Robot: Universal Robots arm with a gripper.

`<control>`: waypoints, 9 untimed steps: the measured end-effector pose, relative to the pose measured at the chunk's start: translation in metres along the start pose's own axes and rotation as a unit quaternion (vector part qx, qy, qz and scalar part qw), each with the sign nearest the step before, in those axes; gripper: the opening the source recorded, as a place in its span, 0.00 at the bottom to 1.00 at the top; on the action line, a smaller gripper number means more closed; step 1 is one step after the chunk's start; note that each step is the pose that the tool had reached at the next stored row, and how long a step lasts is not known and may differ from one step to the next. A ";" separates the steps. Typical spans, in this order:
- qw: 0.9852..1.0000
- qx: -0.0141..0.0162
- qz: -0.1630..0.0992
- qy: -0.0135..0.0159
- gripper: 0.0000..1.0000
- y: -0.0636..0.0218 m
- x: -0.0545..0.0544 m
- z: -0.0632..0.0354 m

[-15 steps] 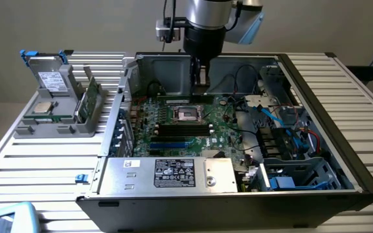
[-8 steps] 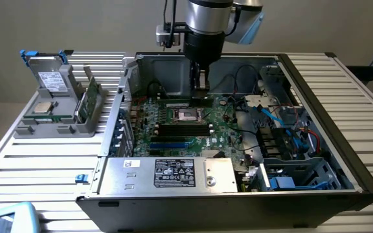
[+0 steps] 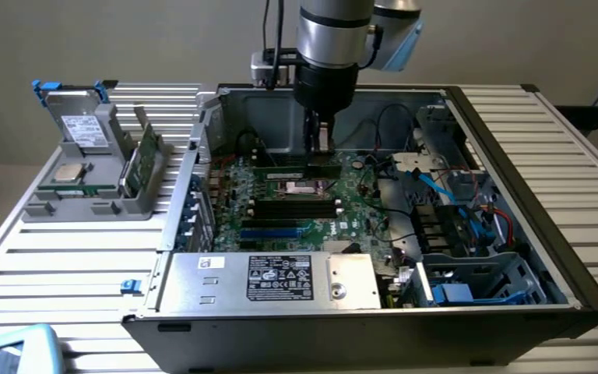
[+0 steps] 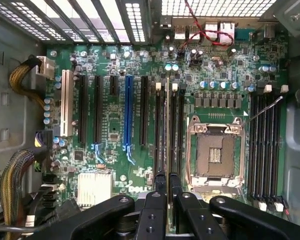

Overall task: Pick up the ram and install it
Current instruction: 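Insert the ram into the slot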

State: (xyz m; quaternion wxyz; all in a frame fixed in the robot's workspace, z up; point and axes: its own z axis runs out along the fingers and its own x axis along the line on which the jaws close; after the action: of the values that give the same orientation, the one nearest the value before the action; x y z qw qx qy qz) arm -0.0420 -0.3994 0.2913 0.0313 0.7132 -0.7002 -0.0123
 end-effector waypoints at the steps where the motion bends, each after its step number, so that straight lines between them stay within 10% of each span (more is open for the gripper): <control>1: 1.000 0.000 0.000 0.000 0.14 -0.0001 0.000 0.0019; 9: 1.000 0.000 0.000 0.000 0.14 -0.0009 0.005 0.0164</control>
State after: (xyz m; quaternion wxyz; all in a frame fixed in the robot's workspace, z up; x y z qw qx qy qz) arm -0.0420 -0.4051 0.2750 0.0313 0.7132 -0.7002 -0.0122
